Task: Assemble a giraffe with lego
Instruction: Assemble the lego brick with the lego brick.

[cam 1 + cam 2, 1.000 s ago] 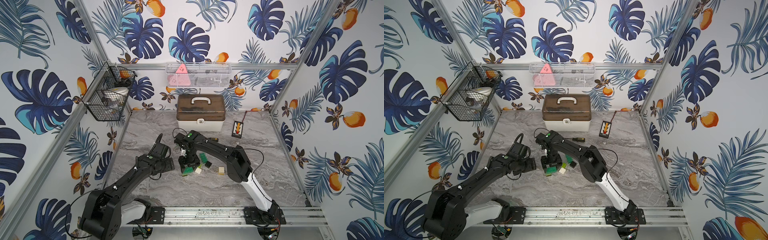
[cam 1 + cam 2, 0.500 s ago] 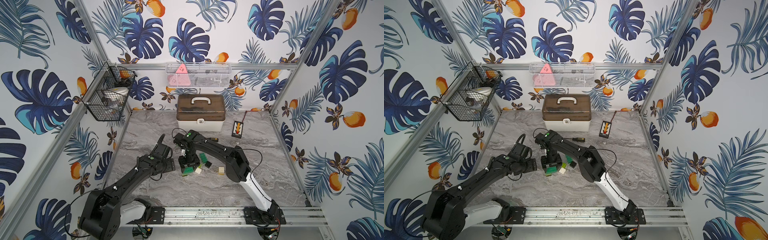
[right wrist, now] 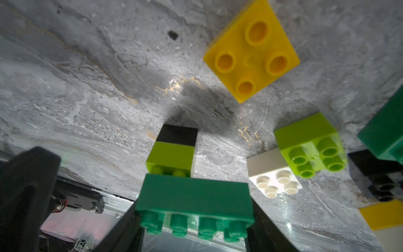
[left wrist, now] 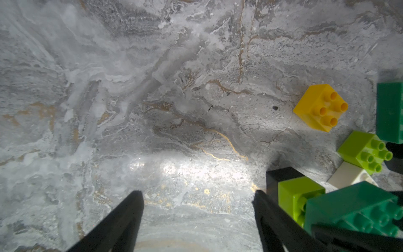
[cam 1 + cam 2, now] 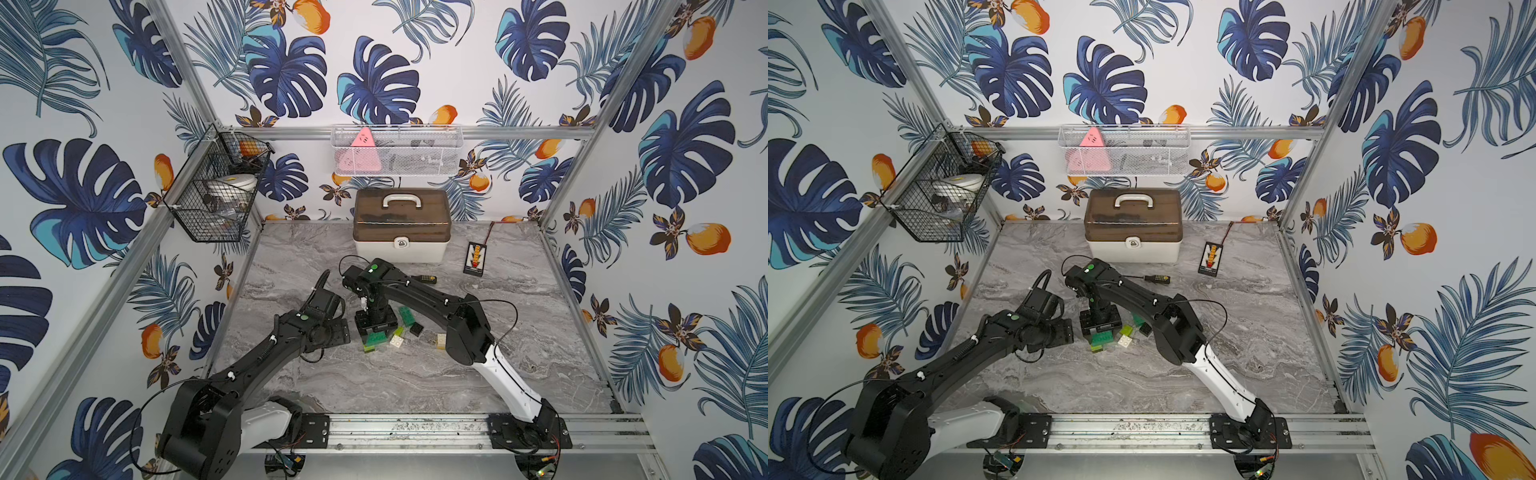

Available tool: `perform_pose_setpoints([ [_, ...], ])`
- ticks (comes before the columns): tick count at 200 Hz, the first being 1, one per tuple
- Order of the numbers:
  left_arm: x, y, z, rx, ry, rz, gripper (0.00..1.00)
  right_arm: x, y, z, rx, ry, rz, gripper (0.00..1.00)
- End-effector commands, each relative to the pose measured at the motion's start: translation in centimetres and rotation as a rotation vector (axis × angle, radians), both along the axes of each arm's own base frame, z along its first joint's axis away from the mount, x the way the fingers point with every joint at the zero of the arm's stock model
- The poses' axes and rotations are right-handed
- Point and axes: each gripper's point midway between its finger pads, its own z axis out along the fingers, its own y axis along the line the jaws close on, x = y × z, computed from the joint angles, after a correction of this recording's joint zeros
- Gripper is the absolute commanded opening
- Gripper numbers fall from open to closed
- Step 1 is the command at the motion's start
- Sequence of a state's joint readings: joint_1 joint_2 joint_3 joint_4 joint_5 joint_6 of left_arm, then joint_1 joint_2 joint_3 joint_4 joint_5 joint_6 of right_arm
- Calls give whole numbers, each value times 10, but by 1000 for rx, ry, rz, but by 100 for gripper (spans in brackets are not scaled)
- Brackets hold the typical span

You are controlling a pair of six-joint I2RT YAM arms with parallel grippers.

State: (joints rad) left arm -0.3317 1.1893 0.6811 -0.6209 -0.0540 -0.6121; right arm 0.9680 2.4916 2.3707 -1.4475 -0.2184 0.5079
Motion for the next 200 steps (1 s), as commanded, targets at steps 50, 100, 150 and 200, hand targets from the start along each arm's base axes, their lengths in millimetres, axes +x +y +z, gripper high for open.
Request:
perform_pose_setpoints([
  [50, 3, -3, 0, -16, -10, 0, 84, 1, -2, -7, -26, 2, -5, 49],
  [100, 3, -4, -1, -17, -8, 0, 84, 4, -1, -3, -25, -21, 41, 48],
  [150, 3, -3, -1, -15, -8, -1, 84, 6, -3, -4, -32, -33, 85, 48],
  [200, 1, -3, -3, -11, 2, 1, 84, 6, -7, -4, -43, -42, 142, 48],
])
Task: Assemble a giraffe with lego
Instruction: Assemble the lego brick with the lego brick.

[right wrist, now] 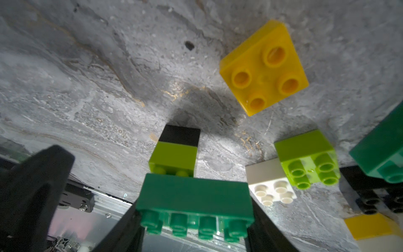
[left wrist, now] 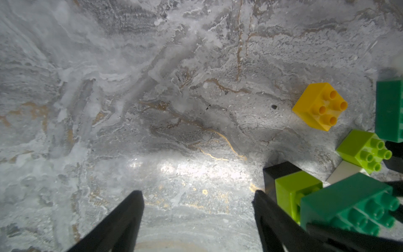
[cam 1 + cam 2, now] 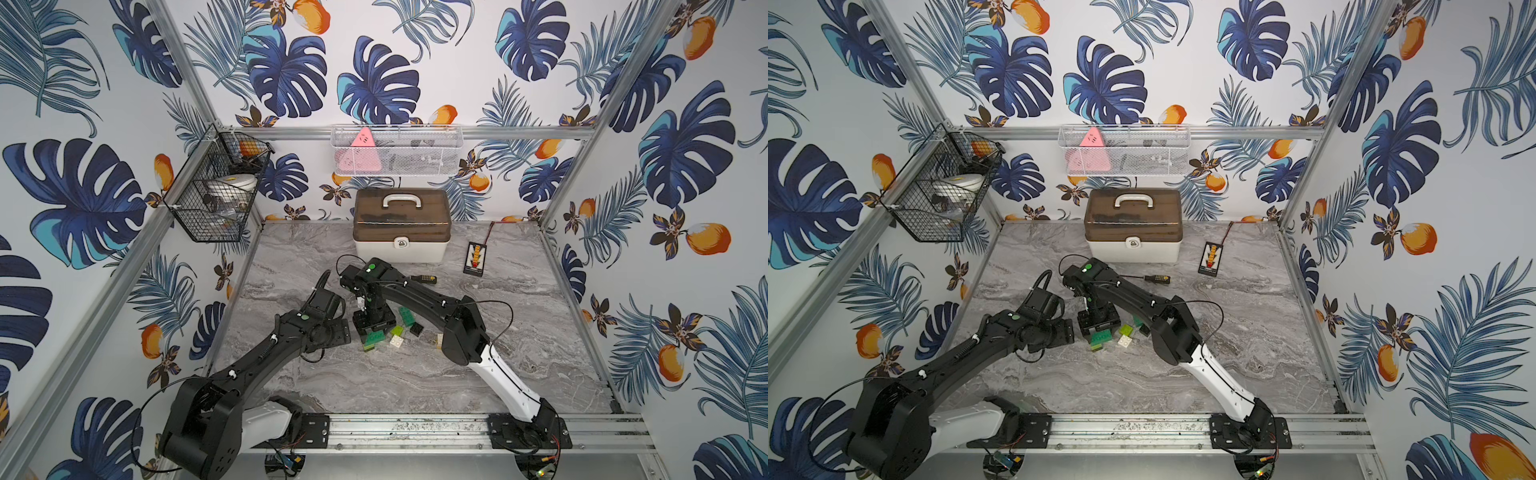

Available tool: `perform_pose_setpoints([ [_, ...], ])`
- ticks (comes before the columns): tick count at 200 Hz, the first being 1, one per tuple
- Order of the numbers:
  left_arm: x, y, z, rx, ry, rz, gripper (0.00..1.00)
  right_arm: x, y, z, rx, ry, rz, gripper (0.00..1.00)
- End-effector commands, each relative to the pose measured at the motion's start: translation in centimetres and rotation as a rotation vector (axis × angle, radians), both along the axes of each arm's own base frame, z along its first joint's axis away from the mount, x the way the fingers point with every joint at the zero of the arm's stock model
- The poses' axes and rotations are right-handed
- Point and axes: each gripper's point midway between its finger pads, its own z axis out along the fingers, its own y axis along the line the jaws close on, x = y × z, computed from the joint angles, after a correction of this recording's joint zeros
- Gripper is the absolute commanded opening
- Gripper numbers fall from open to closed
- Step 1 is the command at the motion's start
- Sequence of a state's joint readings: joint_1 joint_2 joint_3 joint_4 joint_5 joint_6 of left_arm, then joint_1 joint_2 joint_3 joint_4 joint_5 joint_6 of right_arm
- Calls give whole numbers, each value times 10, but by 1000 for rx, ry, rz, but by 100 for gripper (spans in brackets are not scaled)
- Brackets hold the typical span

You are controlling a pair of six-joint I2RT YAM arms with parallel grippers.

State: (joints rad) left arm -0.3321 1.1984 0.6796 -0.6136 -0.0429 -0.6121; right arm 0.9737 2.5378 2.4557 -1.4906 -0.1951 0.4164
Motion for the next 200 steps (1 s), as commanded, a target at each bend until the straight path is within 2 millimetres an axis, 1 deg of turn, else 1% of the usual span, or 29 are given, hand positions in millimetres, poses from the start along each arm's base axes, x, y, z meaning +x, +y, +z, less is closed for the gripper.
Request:
perform_pose_setpoints([
  [1, 1, 0, -1, -2, -6, 7, 84, 2, -10, -3, -46, -22, 45, 48],
  [46, -1, 1, -4, -2, 5, 18, 84, -1, -7, -3, -35, -7, 45, 48],
  [81, -3, 2, -5, -3, 9, 28, 84, -6, -6, -6, -19, 31, 7, 49],
  [122, -5, 2, -8, -8, 11, 38, 84, -3, -10, -8, -30, 31, 3, 49],
  [150, -6, 2, -8, -8, 8, 44, 84, -1, -18, -14, -61, 32, -12, 49],
  [200, -8, 3, -10, -7, 7, 49, 84, 2, -27, -14, -106, 12, -50, 50],
])
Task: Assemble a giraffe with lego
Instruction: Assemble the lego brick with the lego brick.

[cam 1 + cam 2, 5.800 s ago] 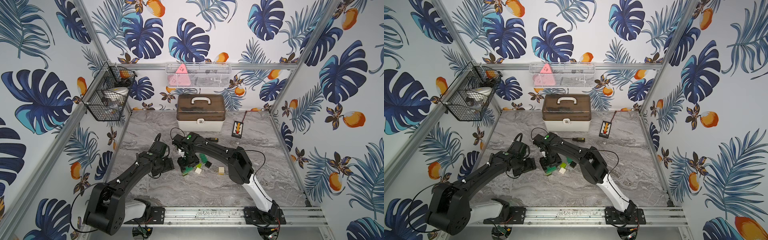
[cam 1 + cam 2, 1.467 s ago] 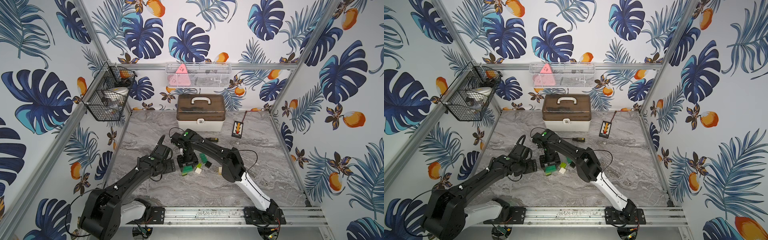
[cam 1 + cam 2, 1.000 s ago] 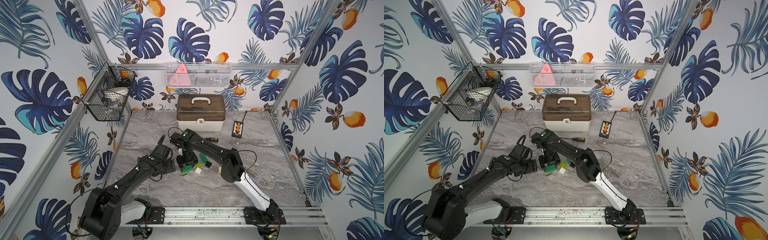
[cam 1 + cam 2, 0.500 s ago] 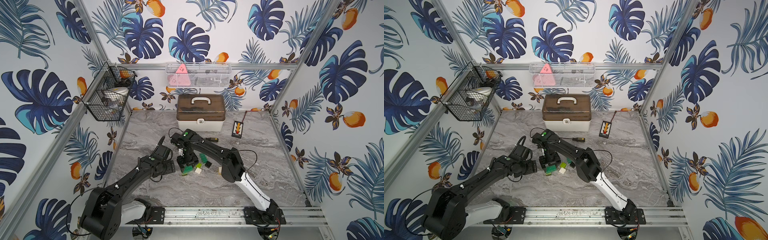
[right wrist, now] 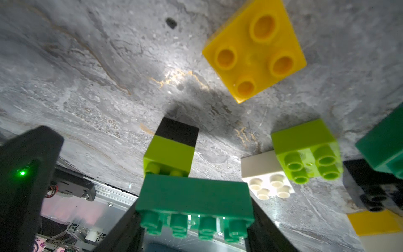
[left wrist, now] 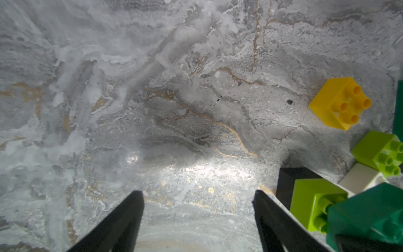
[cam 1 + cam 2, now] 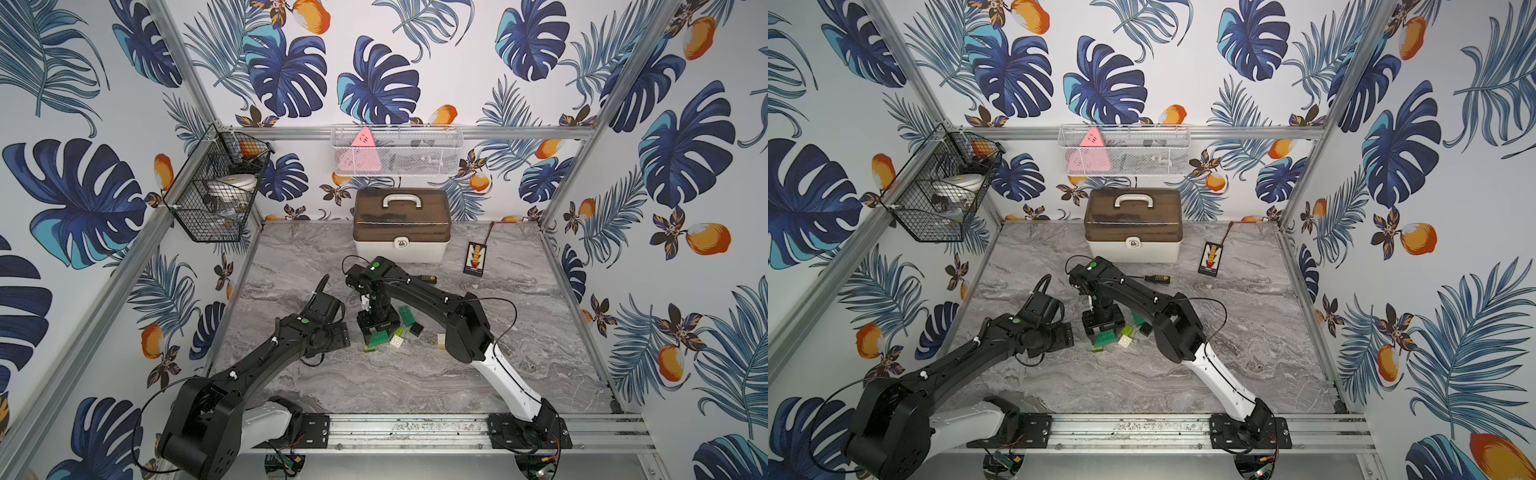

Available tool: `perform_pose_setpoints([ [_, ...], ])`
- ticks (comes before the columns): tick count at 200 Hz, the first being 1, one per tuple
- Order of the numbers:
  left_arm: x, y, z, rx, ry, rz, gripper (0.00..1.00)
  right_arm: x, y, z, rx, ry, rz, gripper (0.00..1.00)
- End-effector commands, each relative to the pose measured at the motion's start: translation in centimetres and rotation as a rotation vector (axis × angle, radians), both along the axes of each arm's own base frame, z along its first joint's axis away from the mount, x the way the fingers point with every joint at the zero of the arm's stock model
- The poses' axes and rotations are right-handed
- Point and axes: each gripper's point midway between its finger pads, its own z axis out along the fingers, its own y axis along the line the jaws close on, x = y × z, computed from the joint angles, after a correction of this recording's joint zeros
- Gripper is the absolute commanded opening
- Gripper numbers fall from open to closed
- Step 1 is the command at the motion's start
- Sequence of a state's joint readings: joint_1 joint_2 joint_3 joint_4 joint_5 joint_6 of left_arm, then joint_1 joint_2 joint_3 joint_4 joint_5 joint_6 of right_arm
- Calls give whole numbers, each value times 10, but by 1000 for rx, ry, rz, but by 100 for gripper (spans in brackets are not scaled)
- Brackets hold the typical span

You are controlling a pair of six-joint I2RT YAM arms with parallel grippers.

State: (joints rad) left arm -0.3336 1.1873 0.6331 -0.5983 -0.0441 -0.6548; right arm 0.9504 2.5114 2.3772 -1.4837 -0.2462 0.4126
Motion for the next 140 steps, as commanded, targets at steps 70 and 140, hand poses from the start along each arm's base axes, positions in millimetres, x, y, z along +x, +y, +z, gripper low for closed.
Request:
perform_pose_setpoints([
  [70, 0, -4, 3, -1, -23, -8, 84, 5, -10, -6, -76, -42, -98, 50],
  [140, -7, -14, 37, -54, -74, -33, 84, 10, 1, 4, -12, -40, -178, 49],
])
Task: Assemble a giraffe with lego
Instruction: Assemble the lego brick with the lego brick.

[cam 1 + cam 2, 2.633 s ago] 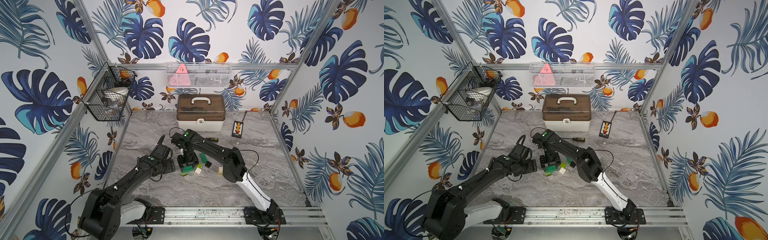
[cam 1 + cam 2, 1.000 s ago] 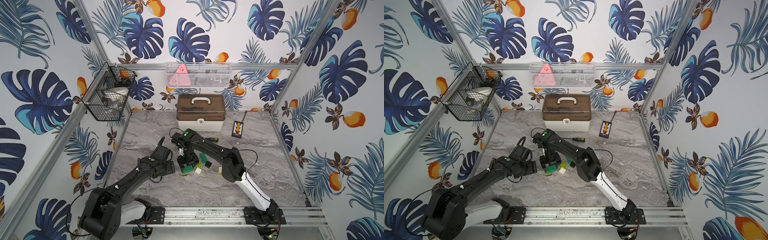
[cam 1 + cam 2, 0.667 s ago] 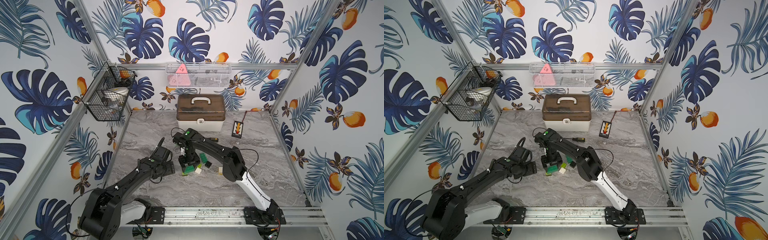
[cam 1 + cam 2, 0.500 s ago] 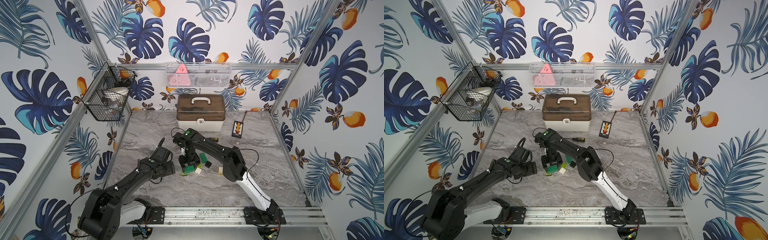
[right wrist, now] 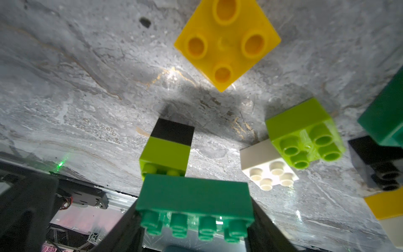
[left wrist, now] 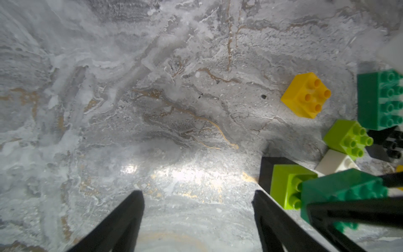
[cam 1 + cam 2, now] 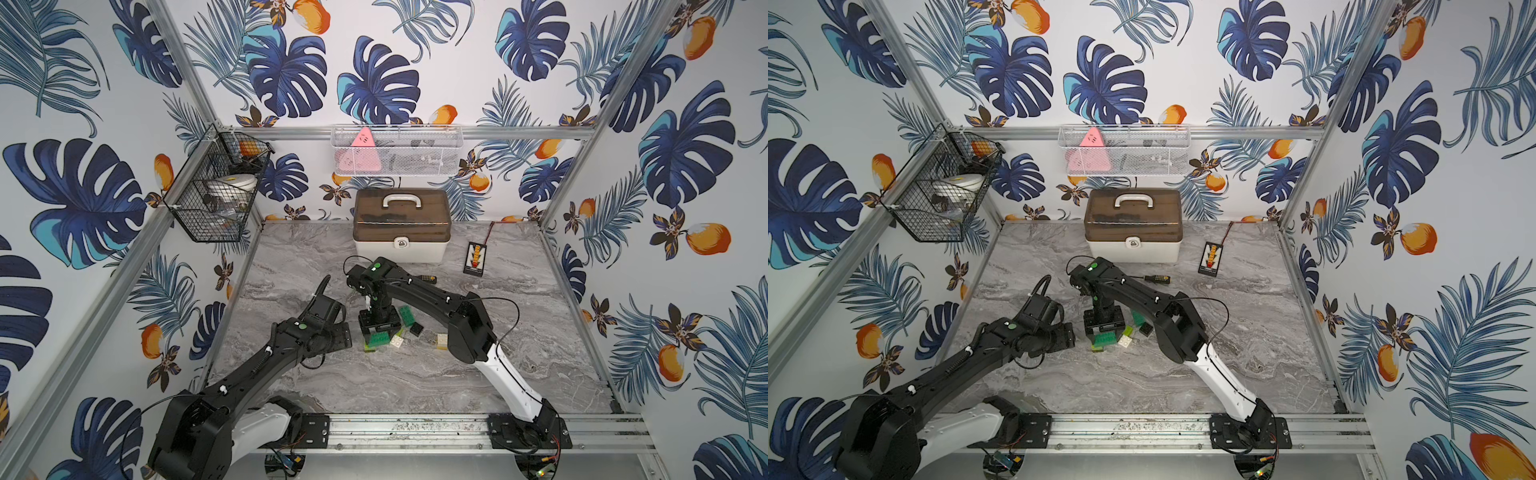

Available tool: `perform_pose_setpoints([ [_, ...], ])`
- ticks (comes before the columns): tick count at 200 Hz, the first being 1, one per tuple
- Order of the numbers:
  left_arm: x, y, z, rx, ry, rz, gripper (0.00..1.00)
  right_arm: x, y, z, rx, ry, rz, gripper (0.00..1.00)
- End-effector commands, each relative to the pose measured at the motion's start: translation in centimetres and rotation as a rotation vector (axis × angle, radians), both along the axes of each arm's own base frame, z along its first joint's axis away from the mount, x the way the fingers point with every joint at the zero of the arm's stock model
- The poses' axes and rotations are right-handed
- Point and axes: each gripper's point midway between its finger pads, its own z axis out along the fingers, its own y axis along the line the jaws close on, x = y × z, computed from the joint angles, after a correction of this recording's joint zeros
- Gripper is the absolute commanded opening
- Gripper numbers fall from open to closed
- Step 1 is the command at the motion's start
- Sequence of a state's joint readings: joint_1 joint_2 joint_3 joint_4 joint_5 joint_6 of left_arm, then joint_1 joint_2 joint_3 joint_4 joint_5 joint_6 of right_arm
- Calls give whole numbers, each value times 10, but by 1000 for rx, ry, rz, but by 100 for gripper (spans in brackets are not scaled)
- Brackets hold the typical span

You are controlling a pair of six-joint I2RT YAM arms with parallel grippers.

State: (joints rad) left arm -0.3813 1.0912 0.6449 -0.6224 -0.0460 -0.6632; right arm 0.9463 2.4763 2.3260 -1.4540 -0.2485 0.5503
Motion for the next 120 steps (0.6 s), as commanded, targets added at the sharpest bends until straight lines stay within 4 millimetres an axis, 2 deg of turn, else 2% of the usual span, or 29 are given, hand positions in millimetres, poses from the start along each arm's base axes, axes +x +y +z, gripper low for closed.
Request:
perform_pose_setpoints([
  [1, -6, -3, 14, -24, 5, 5, 84, 9, 4, 1, 9, -41, -41, 49],
  [62, -14, -15, 50, -56, 7, -51, 84, 11, 6, 5, 12, -61, -53, 49],
  [120, -16, -18, 54, -81, -7, -57, 84, 15, 12, 15, 25, -101, -15, 47],
])
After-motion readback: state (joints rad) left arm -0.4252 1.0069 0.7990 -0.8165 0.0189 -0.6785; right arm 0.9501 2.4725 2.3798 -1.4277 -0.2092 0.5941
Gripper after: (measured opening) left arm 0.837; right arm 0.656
